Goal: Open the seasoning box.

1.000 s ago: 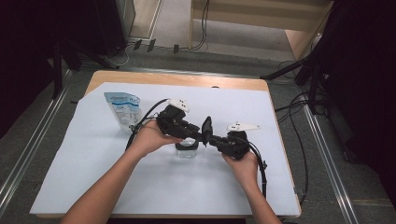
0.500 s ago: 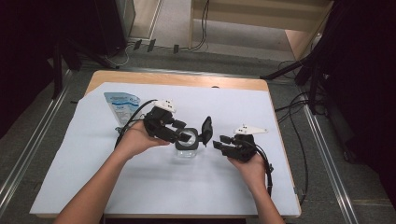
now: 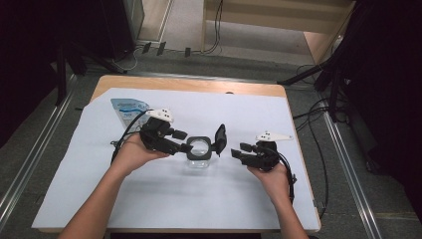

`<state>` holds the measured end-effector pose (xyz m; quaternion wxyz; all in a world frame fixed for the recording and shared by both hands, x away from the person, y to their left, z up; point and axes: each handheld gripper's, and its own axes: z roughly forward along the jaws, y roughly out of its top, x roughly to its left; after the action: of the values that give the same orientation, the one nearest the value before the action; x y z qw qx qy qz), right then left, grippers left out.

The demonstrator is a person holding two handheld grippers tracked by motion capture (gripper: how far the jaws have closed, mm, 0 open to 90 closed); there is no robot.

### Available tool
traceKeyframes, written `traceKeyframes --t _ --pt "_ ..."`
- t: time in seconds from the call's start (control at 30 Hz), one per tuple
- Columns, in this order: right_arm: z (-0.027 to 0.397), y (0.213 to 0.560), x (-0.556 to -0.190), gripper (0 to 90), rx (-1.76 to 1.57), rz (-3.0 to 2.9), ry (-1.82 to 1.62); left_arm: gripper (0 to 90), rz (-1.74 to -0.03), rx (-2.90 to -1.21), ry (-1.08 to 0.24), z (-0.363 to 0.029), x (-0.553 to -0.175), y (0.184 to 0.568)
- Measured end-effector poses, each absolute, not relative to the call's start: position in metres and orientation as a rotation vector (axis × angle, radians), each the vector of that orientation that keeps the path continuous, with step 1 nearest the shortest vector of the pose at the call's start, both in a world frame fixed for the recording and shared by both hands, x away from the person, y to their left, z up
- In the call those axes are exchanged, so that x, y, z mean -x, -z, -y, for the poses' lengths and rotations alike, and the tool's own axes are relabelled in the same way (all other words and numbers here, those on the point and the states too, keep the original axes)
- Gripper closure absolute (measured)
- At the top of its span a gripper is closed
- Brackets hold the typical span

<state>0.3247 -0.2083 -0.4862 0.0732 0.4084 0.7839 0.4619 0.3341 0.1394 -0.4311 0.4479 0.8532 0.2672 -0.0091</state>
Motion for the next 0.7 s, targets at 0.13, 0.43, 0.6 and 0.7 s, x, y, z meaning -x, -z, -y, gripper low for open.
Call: traceKeyframes --t 0.13,0.43,0.6,0.7 --pt "0.208 0.489 -0.326 48.0 -1.206 -2.373 -1.353 42.5 -0.677 -2.108 0.021 -0.147 -0.332 0.433" --pt "0.209 0.491 -0.332 50.6 -1.223 -2.366 -1.367 41.9 -0.728 -2.064 0.016 -0.166 -0.327 0.437" --pt "0.211 0.49 -0.333 51.0 -1.23 -2.361 -1.365 41.4 -0.756 -2.083 -0.009 -0.172 -0.324 0.442" --pt "0.211 0.491 -0.334 50.9 -1.232 -2.359 -1.357 42.4 -0.782 -2.08 -0.014 -0.178 -0.323 0.446"
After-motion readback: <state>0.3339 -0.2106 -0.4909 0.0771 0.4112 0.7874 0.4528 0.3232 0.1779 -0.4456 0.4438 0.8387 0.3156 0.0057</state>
